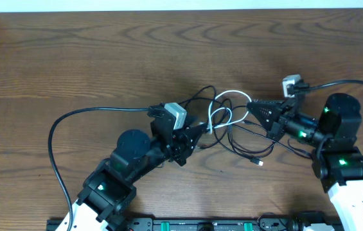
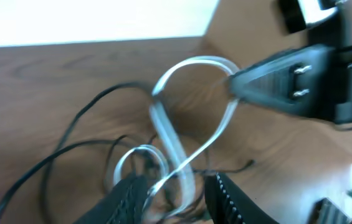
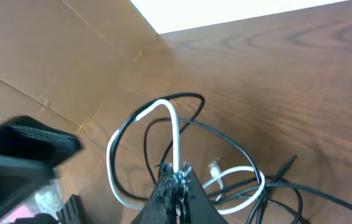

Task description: Untangle cables

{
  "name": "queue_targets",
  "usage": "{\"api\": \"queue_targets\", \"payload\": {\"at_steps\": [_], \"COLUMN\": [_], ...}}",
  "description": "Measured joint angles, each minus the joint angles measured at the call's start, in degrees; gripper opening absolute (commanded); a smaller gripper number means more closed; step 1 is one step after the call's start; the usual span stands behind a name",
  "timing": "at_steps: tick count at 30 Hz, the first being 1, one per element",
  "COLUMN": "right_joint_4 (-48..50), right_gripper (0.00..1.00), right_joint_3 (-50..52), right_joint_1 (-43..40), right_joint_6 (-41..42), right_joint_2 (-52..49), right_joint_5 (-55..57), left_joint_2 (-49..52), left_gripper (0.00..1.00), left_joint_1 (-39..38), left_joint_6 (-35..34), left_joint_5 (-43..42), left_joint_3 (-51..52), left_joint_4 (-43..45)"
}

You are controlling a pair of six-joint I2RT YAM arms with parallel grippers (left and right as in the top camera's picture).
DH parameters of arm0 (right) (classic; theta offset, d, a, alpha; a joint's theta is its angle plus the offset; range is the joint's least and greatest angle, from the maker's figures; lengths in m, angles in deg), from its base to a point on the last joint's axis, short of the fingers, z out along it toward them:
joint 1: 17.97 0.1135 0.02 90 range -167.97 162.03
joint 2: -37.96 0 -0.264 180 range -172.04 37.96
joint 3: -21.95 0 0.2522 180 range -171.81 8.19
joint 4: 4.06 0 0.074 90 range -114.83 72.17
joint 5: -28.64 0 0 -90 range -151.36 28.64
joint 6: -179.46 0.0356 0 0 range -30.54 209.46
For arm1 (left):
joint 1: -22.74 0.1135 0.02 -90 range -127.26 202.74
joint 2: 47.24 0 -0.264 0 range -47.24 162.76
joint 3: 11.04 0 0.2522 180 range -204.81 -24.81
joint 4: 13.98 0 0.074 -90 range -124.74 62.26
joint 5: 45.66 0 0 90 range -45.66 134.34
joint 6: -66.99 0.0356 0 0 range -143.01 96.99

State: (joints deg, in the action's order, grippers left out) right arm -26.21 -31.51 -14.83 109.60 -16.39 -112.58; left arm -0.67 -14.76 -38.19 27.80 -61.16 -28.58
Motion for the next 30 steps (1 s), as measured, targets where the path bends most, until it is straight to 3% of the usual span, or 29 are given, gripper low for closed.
{"api": "queue_targets", "payload": {"at_steps": [10,26,30], "right_joint_4": [5.88,11.65,11.65], "right_gripper": [0.01,0.01,0.01], "right_joint_3": [0.00,0.00,0.00], "right_joint_1": [-1.81,-1.81,-1.81], "right_joint_6": [4.94,11.32,11.30], "right_joint_2": [5.20,5.66,5.57], "right_joint_5": [-4.24,-9.55,-9.68], "left_joint_2": [0.94,5.09,5.09], "left_gripper": [0.37,0.37,0.48], "left_joint_1": [0.00,0.00,0.00], "left_joint_6": [0.00,-0.02,-0.22], "left_joint_5": [4.46,0.70,-3.54], "left_joint_3": [0.00,0.00,0.00], "left_joint_4": [-3.26,-1.62,1.27]}}
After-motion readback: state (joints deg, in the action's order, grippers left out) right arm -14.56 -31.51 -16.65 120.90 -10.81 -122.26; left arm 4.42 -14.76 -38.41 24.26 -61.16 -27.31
